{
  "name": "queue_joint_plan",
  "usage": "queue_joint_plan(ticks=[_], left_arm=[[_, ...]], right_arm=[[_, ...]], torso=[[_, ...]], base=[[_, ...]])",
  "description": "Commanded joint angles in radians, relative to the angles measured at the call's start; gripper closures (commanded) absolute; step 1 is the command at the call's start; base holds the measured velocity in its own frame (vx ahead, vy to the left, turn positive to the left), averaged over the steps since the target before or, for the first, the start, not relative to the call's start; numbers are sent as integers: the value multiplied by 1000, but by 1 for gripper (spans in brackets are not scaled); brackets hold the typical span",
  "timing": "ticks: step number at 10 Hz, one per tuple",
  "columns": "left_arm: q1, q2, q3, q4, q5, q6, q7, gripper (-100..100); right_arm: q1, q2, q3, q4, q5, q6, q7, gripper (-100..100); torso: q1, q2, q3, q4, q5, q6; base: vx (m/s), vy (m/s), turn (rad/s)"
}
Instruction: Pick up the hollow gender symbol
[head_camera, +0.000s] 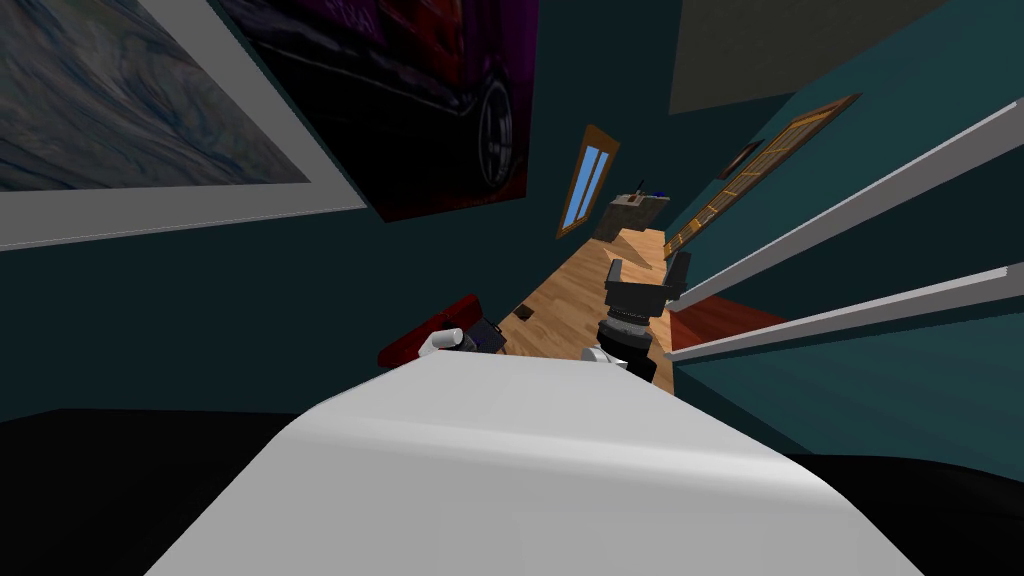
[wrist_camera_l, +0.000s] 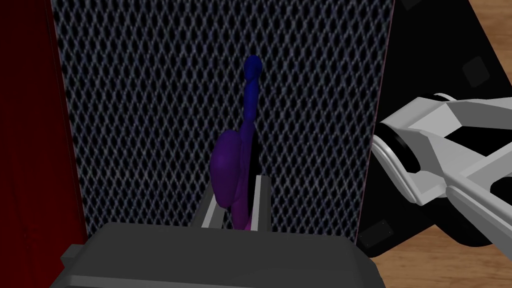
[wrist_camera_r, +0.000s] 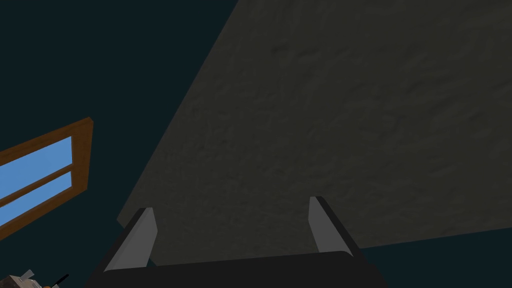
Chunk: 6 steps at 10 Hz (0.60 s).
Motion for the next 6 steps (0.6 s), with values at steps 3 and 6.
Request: queue_joint_plan(ticks=[3, 6], left_arm=[[4, 11, -1, -34, 4, 27, 14, 100], [9, 31, -4, -96, 14, 78, 41, 100]], right_arm=[[0, 0, 0, 0, 0, 0, 0, 0], [0, 0, 0, 0, 0, 0, 0, 0]], torso=[[0, 0, 0, 0, 0, 0], [0, 0, 0, 0, 0, 0]], base=[[2, 1, -5], [-2, 6, -15]])
